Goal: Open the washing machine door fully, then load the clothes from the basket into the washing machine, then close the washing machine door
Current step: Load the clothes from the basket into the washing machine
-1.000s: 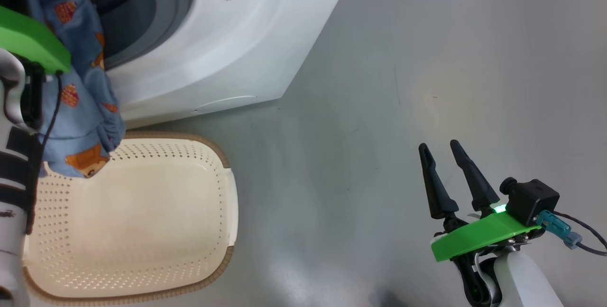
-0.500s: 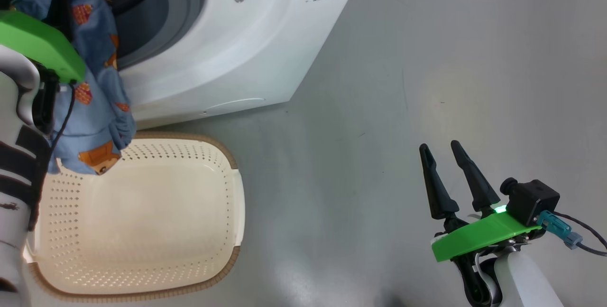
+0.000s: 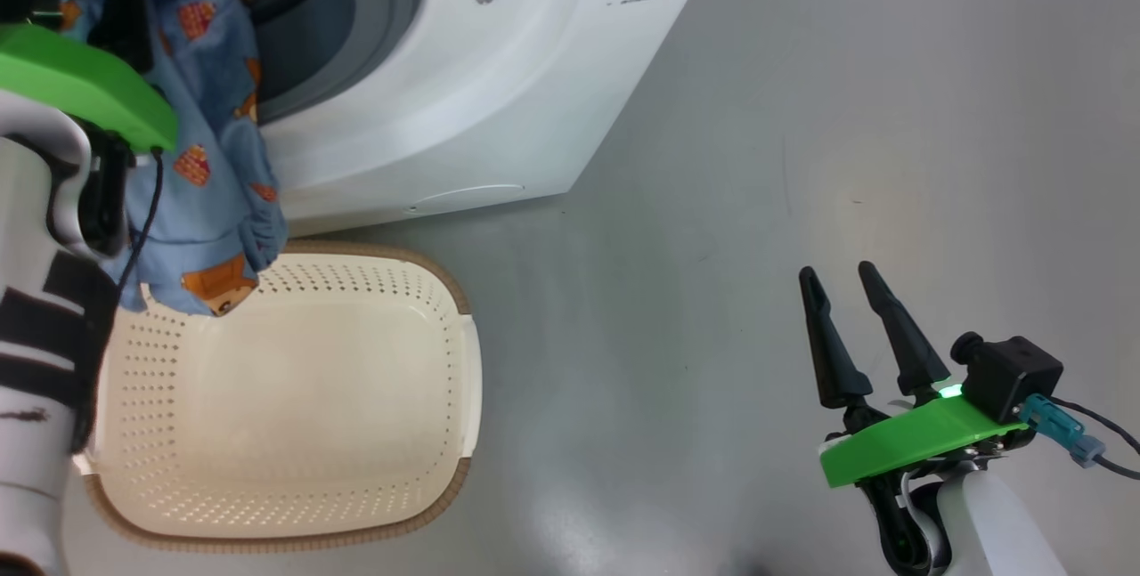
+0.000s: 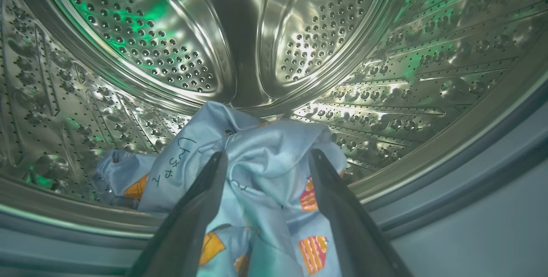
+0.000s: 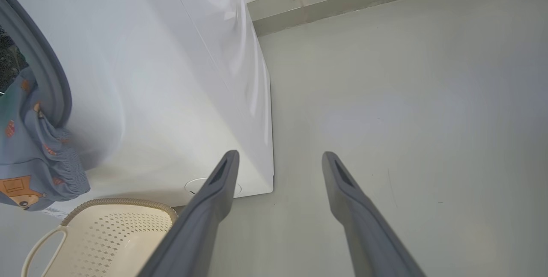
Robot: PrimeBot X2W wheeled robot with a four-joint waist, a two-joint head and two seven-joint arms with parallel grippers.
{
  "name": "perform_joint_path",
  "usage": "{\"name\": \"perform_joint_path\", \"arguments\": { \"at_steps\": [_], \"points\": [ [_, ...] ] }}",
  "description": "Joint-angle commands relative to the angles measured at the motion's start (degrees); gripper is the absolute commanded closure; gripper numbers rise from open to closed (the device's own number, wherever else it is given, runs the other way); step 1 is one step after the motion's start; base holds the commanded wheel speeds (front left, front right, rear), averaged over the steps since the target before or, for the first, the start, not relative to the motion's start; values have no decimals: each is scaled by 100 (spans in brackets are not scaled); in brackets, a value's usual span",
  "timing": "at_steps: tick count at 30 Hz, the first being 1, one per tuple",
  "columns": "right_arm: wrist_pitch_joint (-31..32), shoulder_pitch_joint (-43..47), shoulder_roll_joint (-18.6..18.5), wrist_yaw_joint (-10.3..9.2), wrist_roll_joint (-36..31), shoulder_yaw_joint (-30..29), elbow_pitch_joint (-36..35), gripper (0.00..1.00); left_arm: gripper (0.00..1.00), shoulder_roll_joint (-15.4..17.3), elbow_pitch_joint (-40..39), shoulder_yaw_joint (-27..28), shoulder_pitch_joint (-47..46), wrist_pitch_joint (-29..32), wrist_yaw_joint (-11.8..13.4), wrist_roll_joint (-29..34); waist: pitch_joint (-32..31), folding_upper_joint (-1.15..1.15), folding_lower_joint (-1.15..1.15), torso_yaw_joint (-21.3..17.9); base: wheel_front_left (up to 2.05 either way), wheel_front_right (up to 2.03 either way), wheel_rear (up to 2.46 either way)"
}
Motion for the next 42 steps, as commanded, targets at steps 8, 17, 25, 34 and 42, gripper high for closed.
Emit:
{"name": "perform_joint_path", "arguments": {
  "at_steps": [8, 17, 25, 34, 42],
  "points": [
    [-27, 0, -16, 9, -88, -18, -105, 0, 0, 47, -916, 811, 751, -29, -9, 469, -82, 0, 0, 165, 0, 0, 0],
    [-27, 33, -16, 9, -221, -198, -141, 0, 0, -92, -1902, 1373, 1839, -29, -9, 889, -156, 0, 0, 405, 0, 0, 0],
    [-27, 105, -16, 9, -336, -274, -123, 0, 0, -115, -2538, 1708, 2726, -29, -9, 1031, -307, 0, 0, 547, 0, 0, 0],
    [-27, 275, -93, 9, -359, -306, -80, 0, 0, -185, -3181, 2088, 3684, -29, -9, 1152, -598, 0, 0, 664, 0, 0, 0],
    [-27, 457, -192, 9, -319, -303, -66, 0, 0, -244, -3763, 2578, 4716, -29, -9, 1217, -826, 0, 0, 682, 0, 0, 0]
  ]
}}
